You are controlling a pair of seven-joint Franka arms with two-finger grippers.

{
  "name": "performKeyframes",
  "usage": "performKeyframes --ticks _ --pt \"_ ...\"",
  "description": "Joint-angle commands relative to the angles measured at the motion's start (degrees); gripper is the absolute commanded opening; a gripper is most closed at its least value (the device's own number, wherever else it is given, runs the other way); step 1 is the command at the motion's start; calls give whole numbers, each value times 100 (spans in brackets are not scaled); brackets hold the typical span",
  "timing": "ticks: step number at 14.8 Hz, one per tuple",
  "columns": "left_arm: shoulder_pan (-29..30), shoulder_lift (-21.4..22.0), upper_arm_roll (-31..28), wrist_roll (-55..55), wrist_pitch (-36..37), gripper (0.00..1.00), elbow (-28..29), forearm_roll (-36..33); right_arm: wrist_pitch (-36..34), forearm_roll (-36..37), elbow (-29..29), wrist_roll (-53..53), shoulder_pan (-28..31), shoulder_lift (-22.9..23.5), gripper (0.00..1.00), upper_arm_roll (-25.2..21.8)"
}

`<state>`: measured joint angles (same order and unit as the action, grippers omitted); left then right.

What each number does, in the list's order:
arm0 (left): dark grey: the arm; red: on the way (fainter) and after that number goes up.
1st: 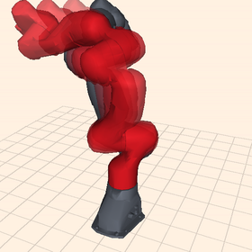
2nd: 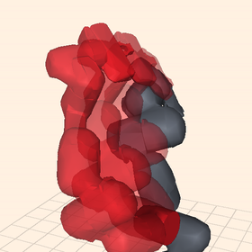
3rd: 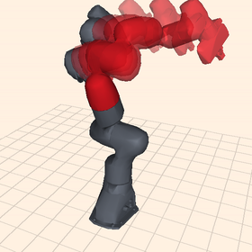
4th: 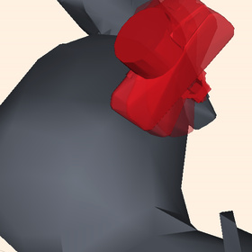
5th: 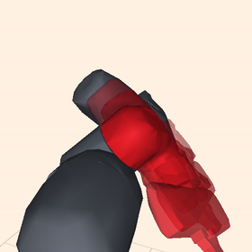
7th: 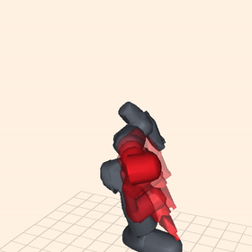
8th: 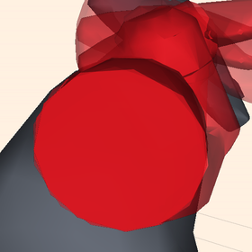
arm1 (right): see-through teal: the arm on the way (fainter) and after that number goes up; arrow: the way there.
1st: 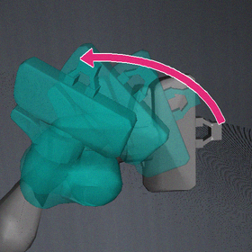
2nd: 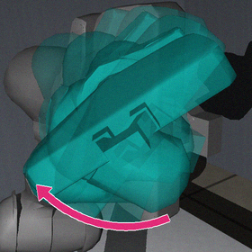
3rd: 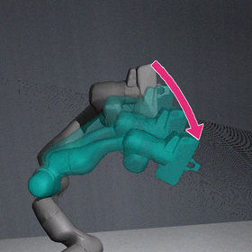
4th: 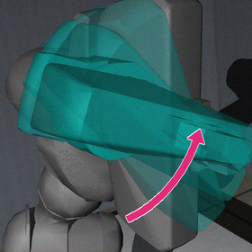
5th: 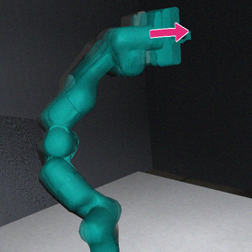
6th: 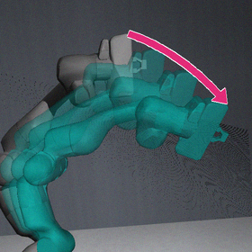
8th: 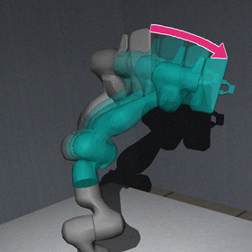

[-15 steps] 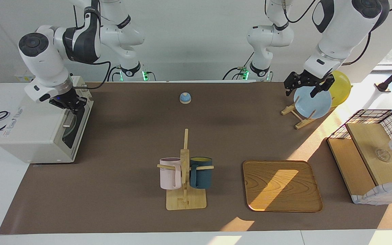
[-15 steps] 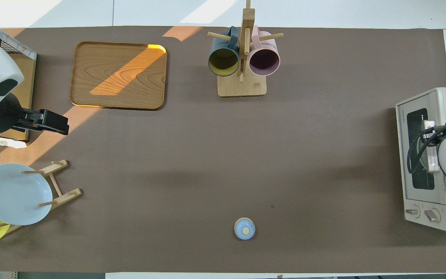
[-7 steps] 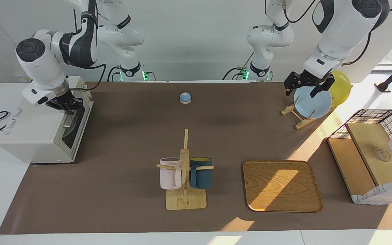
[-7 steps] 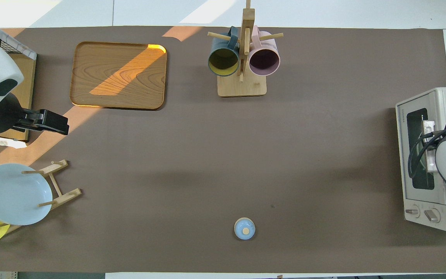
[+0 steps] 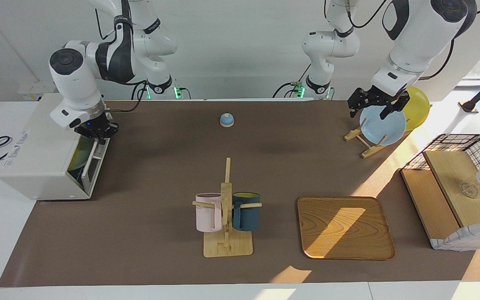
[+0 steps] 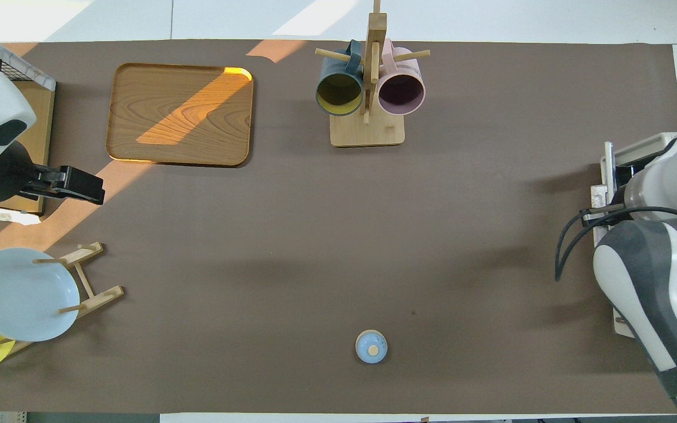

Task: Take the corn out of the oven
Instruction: 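Move the right gripper into the oven and grasp the green plate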

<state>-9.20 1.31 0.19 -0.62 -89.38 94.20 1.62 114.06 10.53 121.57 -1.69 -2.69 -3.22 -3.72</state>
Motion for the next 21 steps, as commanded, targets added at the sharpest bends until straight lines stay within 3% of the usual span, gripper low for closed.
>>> performKeyframes --ticks 1,7,10,14,17,21 --pt "67 71 43 62 -54 100 72 -57 844 -260 208 142 111 585 0 -85" --pt "67 79 43 62 -54 100 72 -57 1961 -718 894 177 102 822 0 -76" --pt "67 79 43 53 -54 100 72 -57 2041 -1122 894 186 59 1016 0 -33" --pt "67 79 43 62 -54 100 72 -57 1779 -1247 562 721 -441 1095 0 -32" --pt "67 79 43 62 -54 100 72 -57 604 -1212 -307 845 -583 1060 38 -32" --pt "67 79 43 62 -54 100 72 -57 -418 -678 -600 784 -269 736 48 -85"
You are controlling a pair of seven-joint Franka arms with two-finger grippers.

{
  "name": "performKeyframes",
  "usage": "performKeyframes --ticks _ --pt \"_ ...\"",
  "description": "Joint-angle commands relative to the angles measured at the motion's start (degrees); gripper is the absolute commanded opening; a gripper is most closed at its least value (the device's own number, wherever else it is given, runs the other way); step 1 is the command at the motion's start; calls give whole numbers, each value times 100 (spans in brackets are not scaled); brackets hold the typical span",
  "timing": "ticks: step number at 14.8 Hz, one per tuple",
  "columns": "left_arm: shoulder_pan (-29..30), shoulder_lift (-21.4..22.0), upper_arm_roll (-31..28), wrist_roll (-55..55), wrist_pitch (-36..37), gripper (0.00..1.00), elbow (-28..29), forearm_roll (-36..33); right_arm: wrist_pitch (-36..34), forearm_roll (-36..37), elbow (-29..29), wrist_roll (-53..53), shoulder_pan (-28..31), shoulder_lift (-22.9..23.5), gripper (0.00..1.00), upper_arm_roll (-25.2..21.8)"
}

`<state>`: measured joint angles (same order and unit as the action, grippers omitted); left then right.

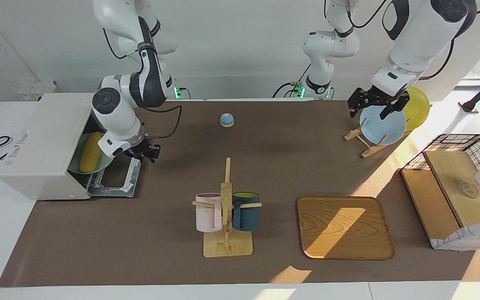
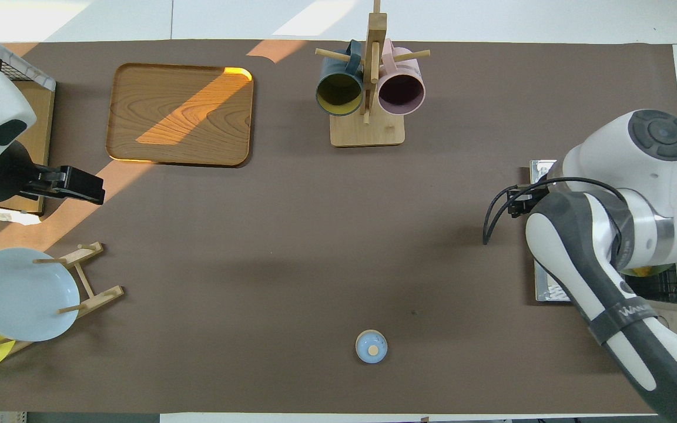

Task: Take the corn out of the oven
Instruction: 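Move the right gripper into the oven and grasp the green plate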

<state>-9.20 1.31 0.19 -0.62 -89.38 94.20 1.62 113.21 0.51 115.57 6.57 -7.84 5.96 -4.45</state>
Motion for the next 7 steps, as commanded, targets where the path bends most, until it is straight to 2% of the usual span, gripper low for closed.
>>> performKeyframes --ticks 1,4,7 --pt "67 79 43 62 -54 100 72 -57 -500 457 26 -51 379 -226 49 -4" --pt "67 79 43 62 -54 100 72 -57 -432 485 298 -313 687 -323 49 -4" --pt "67 79 43 62 -54 100 72 -57 6 485 649 -796 933 -402 49 -4"
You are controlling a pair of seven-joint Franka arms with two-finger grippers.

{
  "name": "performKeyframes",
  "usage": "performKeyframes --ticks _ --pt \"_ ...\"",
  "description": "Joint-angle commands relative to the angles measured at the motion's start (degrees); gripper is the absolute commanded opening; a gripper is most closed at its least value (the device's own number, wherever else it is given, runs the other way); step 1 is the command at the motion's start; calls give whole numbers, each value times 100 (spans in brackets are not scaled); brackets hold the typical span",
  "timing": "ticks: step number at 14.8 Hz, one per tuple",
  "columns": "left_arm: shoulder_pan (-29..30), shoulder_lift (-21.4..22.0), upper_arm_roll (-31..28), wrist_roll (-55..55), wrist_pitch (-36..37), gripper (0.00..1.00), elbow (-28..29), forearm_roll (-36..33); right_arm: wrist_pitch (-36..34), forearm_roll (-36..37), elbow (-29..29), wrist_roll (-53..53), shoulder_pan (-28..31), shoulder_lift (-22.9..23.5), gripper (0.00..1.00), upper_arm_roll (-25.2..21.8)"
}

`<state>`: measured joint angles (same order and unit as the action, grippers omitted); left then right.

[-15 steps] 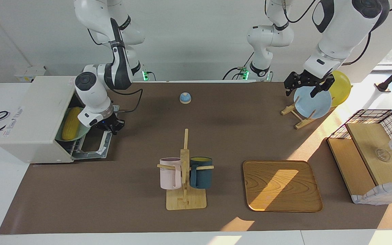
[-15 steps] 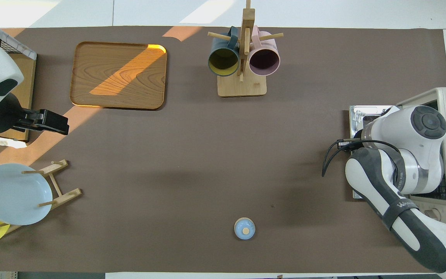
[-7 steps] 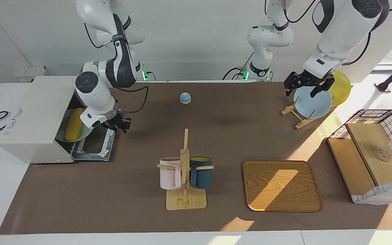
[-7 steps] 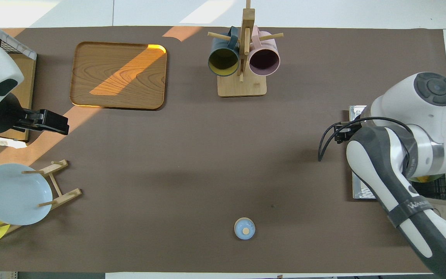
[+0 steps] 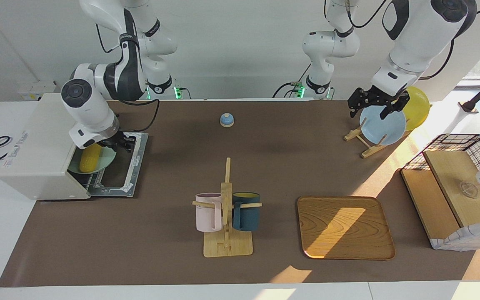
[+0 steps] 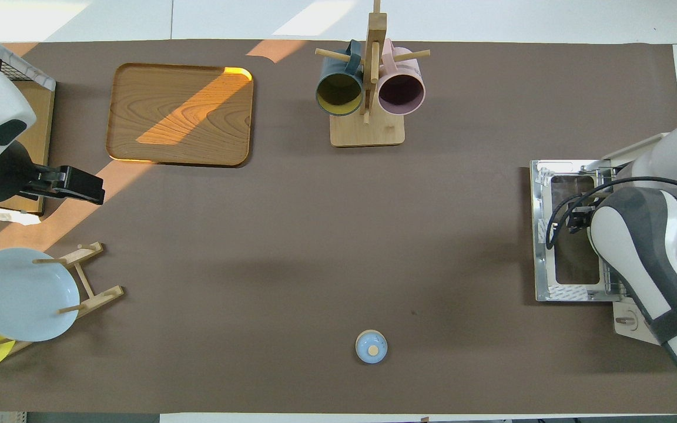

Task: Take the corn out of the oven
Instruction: 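Move the right gripper into the oven and grasp the green plate, then pull the green plate with corn out of the oven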

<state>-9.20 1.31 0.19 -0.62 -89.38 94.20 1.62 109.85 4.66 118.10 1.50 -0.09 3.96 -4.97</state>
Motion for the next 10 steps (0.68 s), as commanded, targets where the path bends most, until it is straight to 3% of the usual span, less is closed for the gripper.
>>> performKeyframes --ticks 1,2,4,7,10 --pt "67 71 43 62 -54 100 72 -57 544 79 520 -500 228 -255 48 49" --pt "67 71 43 62 -54 100 72 -57 633 79 599 -659 255 -264 42 49" --pt "67 79 43 62 -54 100 72 -57 634 79 626 -678 264 -273 4 49" --pt "67 79 43 62 -54 100 72 -57 625 236 548 -687 37 -256 0 92" --pt "67 79 43 62 -54 100 72 -57 476 448 197 -416 -736 -159 0 93"
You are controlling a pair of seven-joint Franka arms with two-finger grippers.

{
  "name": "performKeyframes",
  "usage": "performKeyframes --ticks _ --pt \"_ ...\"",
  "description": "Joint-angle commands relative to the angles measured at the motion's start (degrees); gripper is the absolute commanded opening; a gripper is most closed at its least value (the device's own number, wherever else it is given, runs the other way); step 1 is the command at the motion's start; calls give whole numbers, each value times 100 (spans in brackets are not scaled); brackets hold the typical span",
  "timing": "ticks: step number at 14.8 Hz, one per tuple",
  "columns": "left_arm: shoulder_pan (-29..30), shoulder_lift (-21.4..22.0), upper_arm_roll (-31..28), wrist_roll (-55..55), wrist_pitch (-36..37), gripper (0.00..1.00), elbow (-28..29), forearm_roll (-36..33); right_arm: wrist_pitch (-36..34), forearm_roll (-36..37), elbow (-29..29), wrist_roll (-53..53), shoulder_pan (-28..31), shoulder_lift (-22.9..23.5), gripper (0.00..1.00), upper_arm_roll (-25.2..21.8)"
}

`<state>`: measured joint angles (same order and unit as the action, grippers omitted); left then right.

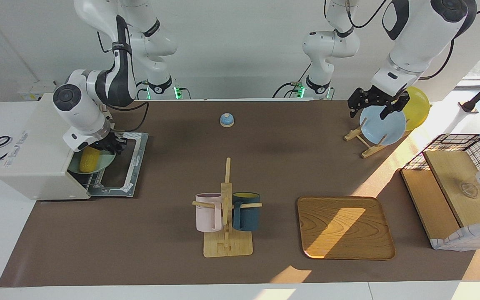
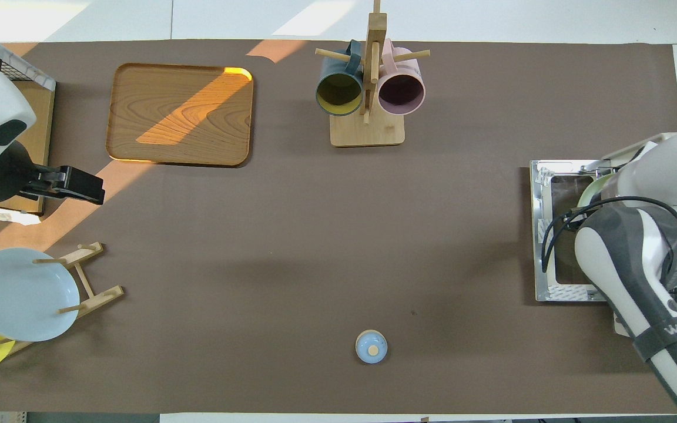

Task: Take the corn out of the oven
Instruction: 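Pull the green plate with corn out of the oven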

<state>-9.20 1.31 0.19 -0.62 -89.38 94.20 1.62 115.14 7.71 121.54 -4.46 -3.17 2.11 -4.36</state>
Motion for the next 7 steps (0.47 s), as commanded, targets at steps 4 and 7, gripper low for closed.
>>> performKeyframes --ticks 4,7 --pt "67 79 43 62 -54 100 72 -57 -833 266 -1139 1331 -1509 386 0 41" --pt "67 79 43 62 -54 100 72 -57 -1974 337 -2464 2235 -2265 1104 0 50"
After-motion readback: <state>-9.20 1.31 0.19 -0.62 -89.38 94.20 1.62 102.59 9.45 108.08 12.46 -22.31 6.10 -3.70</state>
